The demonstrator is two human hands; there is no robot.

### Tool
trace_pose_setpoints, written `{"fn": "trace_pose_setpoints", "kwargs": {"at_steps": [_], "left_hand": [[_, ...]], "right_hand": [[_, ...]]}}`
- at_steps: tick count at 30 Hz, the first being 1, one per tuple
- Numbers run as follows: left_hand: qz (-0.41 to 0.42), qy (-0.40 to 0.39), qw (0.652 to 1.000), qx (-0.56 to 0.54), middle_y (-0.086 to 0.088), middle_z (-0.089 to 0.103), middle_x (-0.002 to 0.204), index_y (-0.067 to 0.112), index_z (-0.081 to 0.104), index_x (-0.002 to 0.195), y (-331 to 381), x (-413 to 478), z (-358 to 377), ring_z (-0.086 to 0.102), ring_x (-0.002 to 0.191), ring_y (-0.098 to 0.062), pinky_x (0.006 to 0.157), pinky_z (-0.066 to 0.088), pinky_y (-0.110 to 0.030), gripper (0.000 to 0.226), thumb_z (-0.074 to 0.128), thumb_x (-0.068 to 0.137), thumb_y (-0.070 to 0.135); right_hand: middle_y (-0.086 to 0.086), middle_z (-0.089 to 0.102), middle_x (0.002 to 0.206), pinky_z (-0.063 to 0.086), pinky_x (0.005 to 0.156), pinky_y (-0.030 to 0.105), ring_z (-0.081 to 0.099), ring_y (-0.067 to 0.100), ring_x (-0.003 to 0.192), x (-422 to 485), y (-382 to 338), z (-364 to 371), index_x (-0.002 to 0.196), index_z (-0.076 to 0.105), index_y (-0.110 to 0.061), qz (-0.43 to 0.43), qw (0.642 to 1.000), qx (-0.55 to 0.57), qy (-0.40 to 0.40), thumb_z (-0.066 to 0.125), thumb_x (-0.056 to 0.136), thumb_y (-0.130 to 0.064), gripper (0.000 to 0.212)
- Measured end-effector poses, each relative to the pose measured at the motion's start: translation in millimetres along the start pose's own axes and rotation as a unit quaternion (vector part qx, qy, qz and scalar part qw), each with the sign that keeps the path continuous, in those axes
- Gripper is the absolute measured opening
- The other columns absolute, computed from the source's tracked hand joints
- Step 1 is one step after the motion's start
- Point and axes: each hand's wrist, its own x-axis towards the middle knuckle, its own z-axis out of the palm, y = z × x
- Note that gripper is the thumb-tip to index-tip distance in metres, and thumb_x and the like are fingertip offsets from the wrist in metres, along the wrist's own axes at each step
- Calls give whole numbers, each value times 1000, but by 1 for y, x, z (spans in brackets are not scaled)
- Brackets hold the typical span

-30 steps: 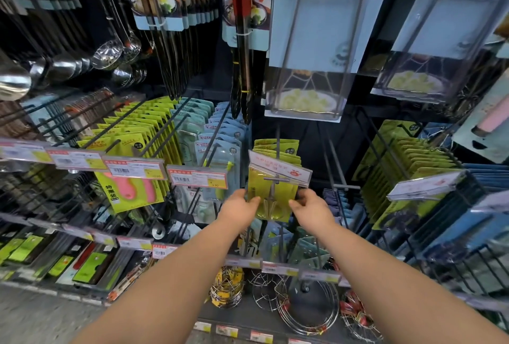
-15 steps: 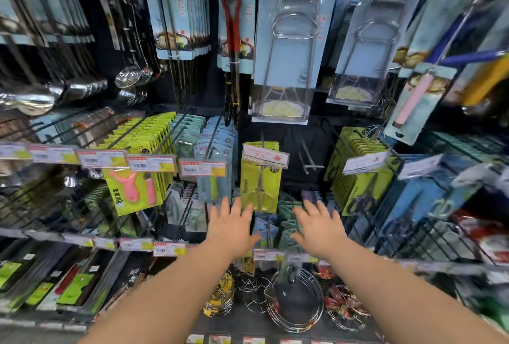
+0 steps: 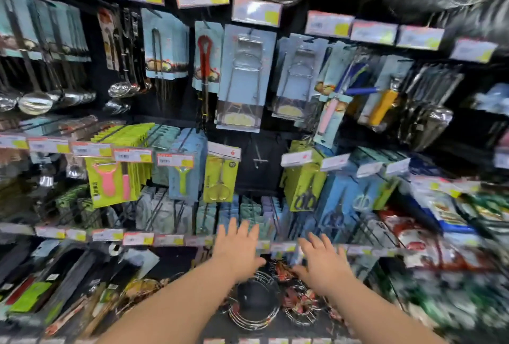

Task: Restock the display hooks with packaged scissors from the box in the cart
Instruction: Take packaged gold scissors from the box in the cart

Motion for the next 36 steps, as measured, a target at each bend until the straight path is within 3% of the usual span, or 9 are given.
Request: {"fn": "trace_pose_setpoints", "kwargs": {"at_steps": [8, 17, 25, 36], "left_hand": [[170, -25, 985, 0, -7, 5, 161, 19, 5, 153, 197, -80, 20, -1, 148, -34, 118, 9, -53, 81, 39, 92, 59], [349, -21, 933, 81, -7, 9, 161, 17, 6, 153, 367, -135, 33, 2, 148, -33, 118, 12, -51, 78, 38, 94, 57], [453, -43, 884, 110, -7, 5, 161, 18, 3, 153, 489, -116, 55, -1, 148, -33, 118, 7, -53, 80, 40, 93, 57], [545, -51, 830, 110, -8, 15, 160, 19, 13, 152, 636, 2, 44, 4, 148, -33, 119, 6, -54, 77, 45, 91, 55]], "right_hand": [[2, 8, 159, 14, 114, 54, 6, 29, 146, -204, 141, 38, 149, 15, -24, 185, 982, 33, -14, 42, 93, -52, 69], [1, 10, 159, 12, 115, 54, 5, 28, 147, -353, 241, 77, 149, 17, -29, 362, 928, 88, -7, 44, 91, -53, 68], [2, 14, 158, 10, 115, 55, 5, 30, 147, -403, 318, 114, 149, 15, -29, 470, 873, 122, -34, 43, 91, -52, 68], [0, 18, 158, 12, 116, 54, 9, 26, 147, -363, 444, 130, 148, 19, -29, 558, 812, 161, -50, 43, 90, -53, 68]]}}
